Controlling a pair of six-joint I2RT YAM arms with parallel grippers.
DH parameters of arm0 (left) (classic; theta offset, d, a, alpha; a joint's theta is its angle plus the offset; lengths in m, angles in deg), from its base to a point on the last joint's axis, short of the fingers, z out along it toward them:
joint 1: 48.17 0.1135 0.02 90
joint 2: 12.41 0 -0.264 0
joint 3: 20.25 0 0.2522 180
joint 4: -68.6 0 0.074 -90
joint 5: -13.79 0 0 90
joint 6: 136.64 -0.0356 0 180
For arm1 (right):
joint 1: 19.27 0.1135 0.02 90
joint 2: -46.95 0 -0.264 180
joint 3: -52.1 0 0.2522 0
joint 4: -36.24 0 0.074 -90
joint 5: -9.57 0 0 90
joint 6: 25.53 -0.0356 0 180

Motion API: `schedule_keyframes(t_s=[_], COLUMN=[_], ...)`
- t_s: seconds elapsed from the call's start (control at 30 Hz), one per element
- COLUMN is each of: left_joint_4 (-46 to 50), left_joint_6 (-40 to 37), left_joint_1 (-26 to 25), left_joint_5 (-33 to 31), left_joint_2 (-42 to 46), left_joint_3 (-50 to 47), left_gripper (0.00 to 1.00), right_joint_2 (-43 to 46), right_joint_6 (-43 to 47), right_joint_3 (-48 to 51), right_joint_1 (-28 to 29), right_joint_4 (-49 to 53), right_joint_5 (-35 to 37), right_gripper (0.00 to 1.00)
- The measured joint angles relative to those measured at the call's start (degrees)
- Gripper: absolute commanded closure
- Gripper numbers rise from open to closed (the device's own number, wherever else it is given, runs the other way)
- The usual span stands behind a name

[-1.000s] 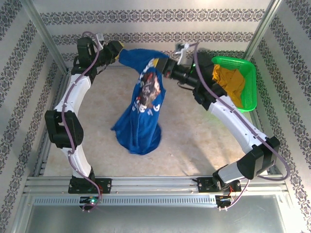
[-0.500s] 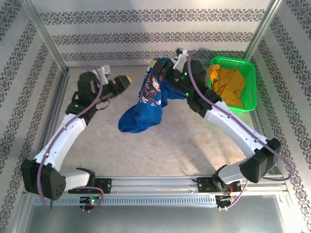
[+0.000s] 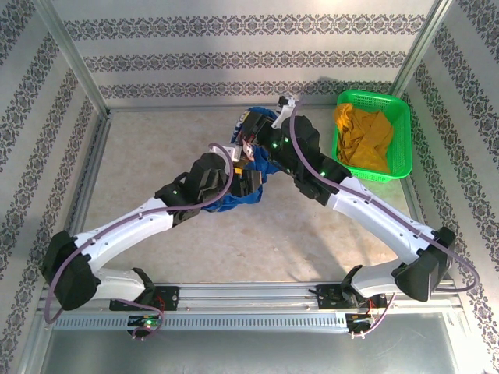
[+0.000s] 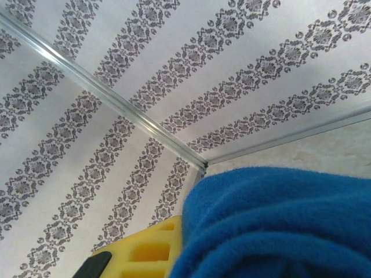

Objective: Fold the inside-out t-shirt

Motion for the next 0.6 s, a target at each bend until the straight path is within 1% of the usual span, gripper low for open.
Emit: schedule_keyframes(t_s=[0.03, 0.07, 0.13, 0.2, 0.23, 0.27, 0.33, 0.4, 0.43, 0.47, 0.5, 0.53, 0.6], left_joint_4=[0.02, 0.02, -0.02, 0.00, 0.04, 0.02, 0.02, 0.00, -0.02, -0.22, -0.50, -1.01, -2.84], left_joint_6=[-0.20, -0.46, -1.03, -2.19, -2.78, -3.43, -4.61, -4.79, -4.61, -4.00, -3.04, -1.70, 2.32], left_joint_1=[0.00, 0.00, 0.00, 0.17, 0.44, 0.74, 2.38, 6.23, 8.22, 11.02, 13.44, 15.78, 19.21], left_joint_5=[-1.73, -3.67, -6.47, -7.78, -7.69, -7.15, -3.56, 4.07, 7.74, 13.18, 18.29, 23.82, 35.17], left_joint_2=[-0.72, -1.64, -3.41, -5.62, -6.43, -7.13, -7.26, -6.29, -5.79, -5.18, -4.63, -4.28, -4.33], left_joint_3=[0.00, 0.00, 0.15, 0.90, 1.36, 1.90, 2.43, 2.49, 2.49, 2.49, 2.49, 2.56, 3.39], left_gripper=[0.34, 0.40, 0.65, 0.94, 1.00, 1.00, 1.00, 1.00, 1.00, 1.00, 1.00, 1.00, 1.00], right_joint_2=[0.26, 0.63, 1.16, 1.66, 1.92, 2.25, 3.28, 4.72, 5.16, 5.64, 5.79, 5.57, 4.17], right_joint_6=[-0.04, -0.11, -0.26, -0.44, -0.48, -0.68, -1.36, -2.05, -2.49, -3.15, -3.58, -3.50, -3.39], right_joint_3=[0.31, 0.68, 1.38, 2.32, 2.78, 3.41, 5.16, 7.50, 8.44, 9.68, 10.73, 11.26, 12.17], right_joint_1=[0.13, 0.37, 0.66, 0.90, 0.96, 0.94, 0.44, -0.96, -1.81, -3.13, -4.74, -6.21, -10.01], right_joint_4=[-0.02, 0.02, 0.11, 0.11, 0.17, 0.17, 0.13, 0.26, 0.28, 0.20, 0.35, 0.96, 2.16], right_joint_5=[0.50, 1.01, 1.86, 2.82, 3.32, 3.78, 4.66, 5.38, 5.62, 5.92, 6.08, 5.97, 5.05], right_gripper=[1.00, 1.00, 1.00, 1.00, 1.00, 1.00, 1.00, 1.00, 0.88, 0.61, 0.45, 0.38, 0.34])
